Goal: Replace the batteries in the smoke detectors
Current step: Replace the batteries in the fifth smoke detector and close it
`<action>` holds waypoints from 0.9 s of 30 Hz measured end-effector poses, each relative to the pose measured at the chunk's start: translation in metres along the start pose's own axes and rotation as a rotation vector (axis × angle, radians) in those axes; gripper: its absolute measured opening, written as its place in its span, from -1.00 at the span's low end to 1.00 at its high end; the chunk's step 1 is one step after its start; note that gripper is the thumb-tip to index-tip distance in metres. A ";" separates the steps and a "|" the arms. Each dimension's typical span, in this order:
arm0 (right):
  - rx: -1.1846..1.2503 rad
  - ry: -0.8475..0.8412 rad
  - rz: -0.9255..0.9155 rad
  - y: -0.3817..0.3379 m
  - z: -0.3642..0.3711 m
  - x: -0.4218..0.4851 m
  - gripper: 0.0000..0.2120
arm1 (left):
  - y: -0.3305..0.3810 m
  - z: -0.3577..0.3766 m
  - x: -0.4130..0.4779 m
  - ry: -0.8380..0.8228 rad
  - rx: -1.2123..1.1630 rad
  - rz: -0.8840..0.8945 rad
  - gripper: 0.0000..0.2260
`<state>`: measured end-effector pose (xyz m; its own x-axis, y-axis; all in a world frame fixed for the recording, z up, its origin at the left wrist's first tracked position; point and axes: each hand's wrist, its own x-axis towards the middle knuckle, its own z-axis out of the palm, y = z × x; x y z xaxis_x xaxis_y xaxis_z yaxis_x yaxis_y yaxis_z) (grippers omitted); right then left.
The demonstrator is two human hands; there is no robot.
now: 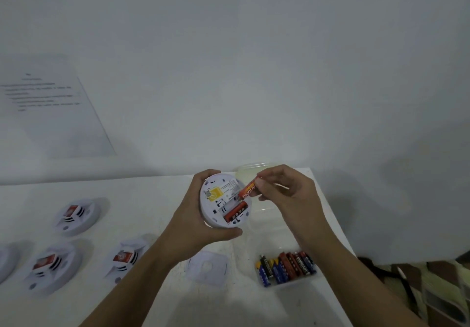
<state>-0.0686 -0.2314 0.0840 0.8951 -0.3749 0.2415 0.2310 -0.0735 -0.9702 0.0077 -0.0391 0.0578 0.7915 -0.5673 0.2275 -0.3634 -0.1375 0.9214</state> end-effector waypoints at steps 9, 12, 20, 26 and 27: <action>0.038 0.081 0.104 0.000 0.019 -0.023 -0.97 | -0.001 0.001 -0.013 0.074 0.044 0.020 -0.19; -0.004 0.068 0.095 0.005 0.028 -0.026 -0.97 | -0.004 0.001 -0.014 0.094 0.066 0.001 -0.20; -0.453 -0.088 -0.403 0.021 0.032 -0.026 -0.94 | -0.007 -0.005 -0.017 0.008 0.062 -0.066 -0.18; -0.806 -0.273 -0.838 0.035 0.026 -0.015 -0.90 | -0.005 -0.003 -0.015 -0.013 0.018 -0.063 -0.16; -0.799 -0.291 -0.823 0.034 0.026 -0.014 -0.91 | -0.005 -0.003 -0.015 -0.015 0.015 -0.060 -0.16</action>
<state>-0.0634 -0.2051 0.0482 0.6652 0.2724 0.6952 0.5669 -0.7902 -0.2328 -0.0008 -0.0270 0.0510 0.8048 -0.5696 0.1669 -0.3226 -0.1838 0.9285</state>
